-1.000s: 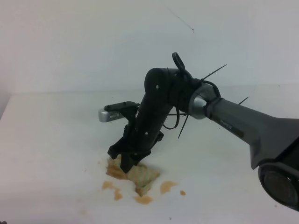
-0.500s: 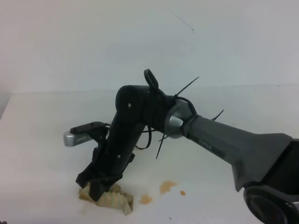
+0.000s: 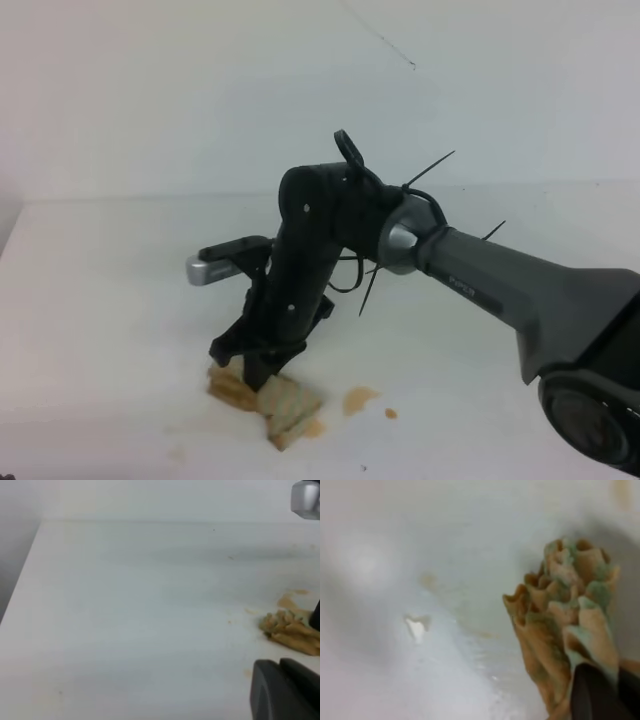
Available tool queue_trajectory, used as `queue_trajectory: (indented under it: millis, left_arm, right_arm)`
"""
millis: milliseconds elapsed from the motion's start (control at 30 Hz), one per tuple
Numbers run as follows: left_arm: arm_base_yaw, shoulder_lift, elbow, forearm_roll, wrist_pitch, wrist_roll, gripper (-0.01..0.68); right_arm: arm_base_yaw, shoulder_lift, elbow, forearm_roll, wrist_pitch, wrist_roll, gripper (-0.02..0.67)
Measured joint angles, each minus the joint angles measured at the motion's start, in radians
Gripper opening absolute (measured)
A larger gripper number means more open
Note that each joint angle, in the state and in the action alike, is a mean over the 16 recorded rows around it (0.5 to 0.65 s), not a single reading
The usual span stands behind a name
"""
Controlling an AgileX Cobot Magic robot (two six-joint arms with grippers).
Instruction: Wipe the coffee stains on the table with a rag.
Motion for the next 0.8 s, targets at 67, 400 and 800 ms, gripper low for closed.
queue_trajectory:
  millis: [67,400,800]
  left_arm:
    - [0.0,0.0,0.0,0.0,0.0,0.0,-0.003]
    - [0.0,0.0,0.0,0.0,0.0,0.0,-0.002]
    - [0.0,0.0,0.0,0.0,0.0,0.0,-0.002]
  right_arm:
    - [-0.009,-0.011,0.022,-0.023,-0.001,0.006,0.021]
    - [-0.036,-0.12,0.208,-0.147,-0.018,0.013,0.021]
    - [-0.134,-0.29,0.527,-0.203,-0.151,-0.005,0.021]
